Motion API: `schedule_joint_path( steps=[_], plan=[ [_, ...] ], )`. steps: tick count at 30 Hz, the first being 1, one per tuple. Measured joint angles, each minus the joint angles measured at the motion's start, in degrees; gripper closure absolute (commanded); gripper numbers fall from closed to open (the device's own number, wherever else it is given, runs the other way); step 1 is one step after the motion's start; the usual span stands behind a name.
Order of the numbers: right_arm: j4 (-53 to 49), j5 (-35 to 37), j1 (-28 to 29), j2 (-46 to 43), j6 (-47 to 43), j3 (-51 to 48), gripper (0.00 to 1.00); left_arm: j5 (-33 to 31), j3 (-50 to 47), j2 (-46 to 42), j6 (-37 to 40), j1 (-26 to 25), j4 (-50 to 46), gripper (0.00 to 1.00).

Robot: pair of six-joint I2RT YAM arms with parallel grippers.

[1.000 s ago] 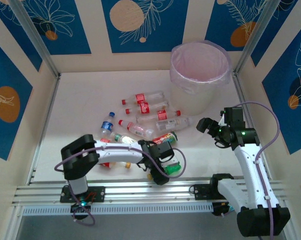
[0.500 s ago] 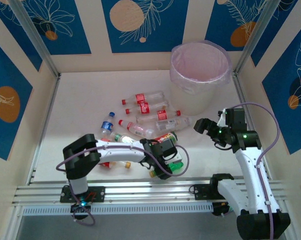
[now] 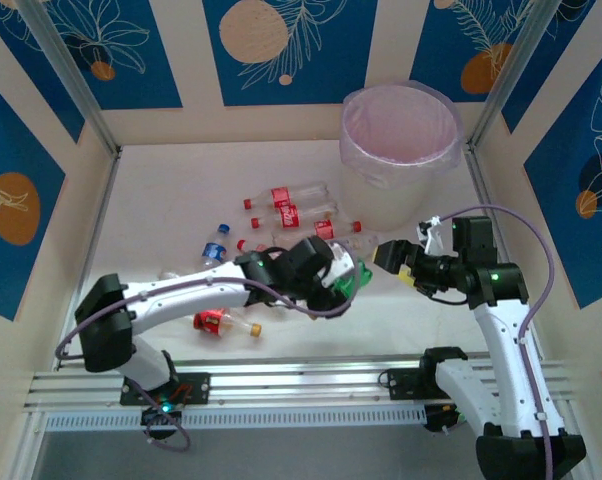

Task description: Put the plastic bottles in the bin

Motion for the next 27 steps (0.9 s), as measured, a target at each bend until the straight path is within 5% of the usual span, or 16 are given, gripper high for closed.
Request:
schedule_joint_path(
  steps=[9,15,27],
  plan=[
    [9.7,-4.5,7.2,4.5,5.6,-3.6,0.04,1.3,-0.7,-1.6,-1.8,0.8,8.1,0.41],
    [16.7,-4.5,9.8,7.4,8.8,-4.0,0.09,8.8,-3.5,-1.6,-4.8,3.1,15.2,0.40],
    [26.0,-3.8,11.4,7.2,10.5,-4.8,0.46,12.6,-3.5,-0.7,-7.6,4.3,20.4,0.37]
  ],
)
